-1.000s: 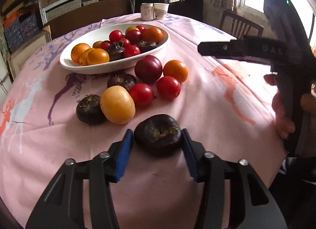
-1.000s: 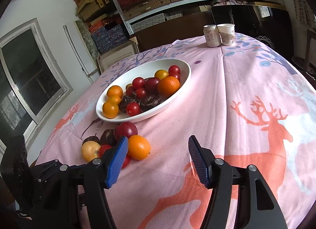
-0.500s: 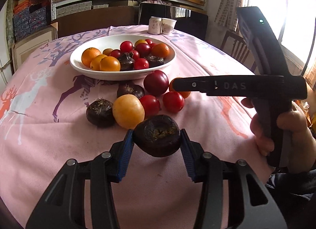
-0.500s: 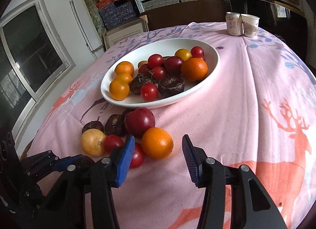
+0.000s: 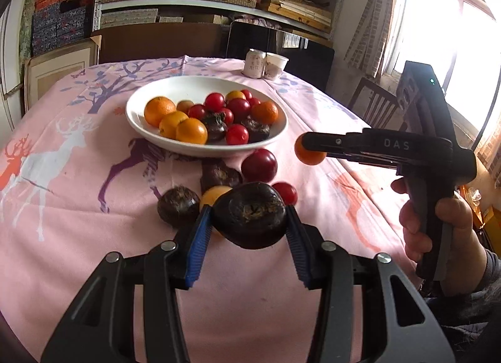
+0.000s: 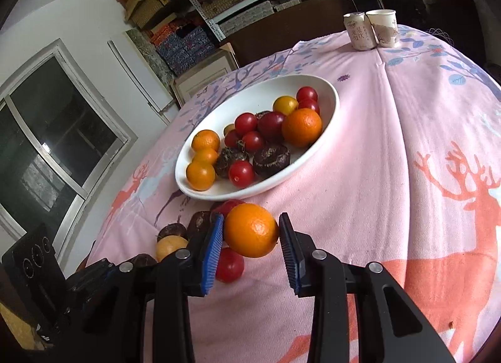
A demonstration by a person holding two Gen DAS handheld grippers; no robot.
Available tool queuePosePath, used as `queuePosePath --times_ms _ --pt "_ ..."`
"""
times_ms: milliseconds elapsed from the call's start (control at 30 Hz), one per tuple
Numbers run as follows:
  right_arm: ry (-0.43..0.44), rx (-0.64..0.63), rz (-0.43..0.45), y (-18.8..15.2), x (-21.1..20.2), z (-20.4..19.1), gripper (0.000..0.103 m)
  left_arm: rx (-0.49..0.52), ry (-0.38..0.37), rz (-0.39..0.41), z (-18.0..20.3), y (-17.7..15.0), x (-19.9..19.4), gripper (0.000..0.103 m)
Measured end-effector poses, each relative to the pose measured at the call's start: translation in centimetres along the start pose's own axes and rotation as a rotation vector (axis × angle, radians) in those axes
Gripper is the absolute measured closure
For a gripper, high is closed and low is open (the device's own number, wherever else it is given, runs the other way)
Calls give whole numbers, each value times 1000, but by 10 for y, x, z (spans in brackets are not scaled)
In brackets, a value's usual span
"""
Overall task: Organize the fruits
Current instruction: 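Place the dark plum and orange on the plate, open both tools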
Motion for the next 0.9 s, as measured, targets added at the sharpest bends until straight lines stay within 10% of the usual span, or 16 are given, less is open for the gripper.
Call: queuePosePath --times_ms 567,900 --pt "-55 24 24 129 84 -6 65 -14 142 -33 -58 141 114 55" --pt "-58 -42 33 88 56 -15 54 -18 139 -5 -64 116 72 37"
Point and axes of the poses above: each gripper's, at about its wrist camera, not at the fingertips, and x roughly the way its jaws point, z to its right, y to its top, the point moved 2 cm from there along x, roughly the way its jaws point, and after that the axes turned 1 degree about -x, right-handed, at the moved point
